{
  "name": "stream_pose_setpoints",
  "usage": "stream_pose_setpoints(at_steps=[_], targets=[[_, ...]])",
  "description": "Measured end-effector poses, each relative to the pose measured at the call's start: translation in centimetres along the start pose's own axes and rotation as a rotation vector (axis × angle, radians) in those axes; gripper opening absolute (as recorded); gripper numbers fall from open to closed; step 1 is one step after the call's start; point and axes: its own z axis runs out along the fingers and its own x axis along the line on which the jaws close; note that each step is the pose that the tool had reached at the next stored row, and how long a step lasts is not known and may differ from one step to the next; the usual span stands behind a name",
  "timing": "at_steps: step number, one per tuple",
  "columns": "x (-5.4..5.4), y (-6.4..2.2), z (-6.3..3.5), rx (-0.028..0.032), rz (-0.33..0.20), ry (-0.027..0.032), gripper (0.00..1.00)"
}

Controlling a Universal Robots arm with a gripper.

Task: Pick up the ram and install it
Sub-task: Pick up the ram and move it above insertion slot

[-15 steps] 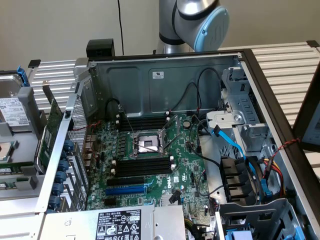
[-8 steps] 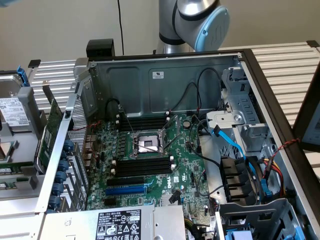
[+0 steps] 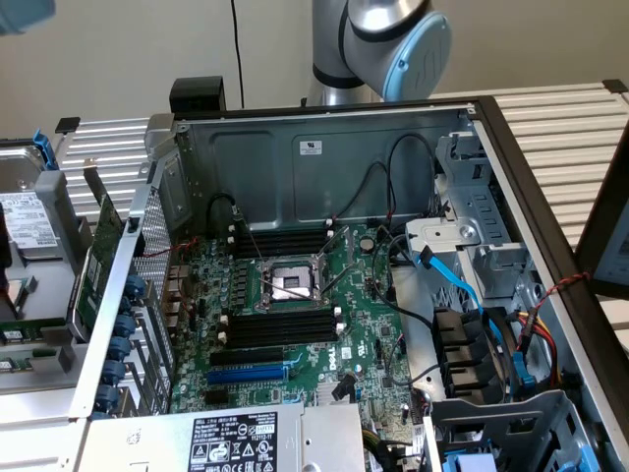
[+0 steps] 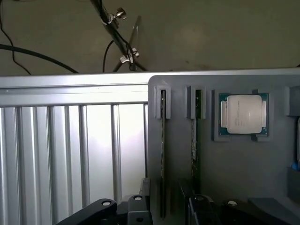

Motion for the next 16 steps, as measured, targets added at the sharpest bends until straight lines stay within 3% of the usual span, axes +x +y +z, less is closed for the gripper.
stream_pose_setpoints(at_steps=[16], targets=[[0.0, 0.04, 2.42, -0.0003, -0.005, -0.0066, 0.36]])
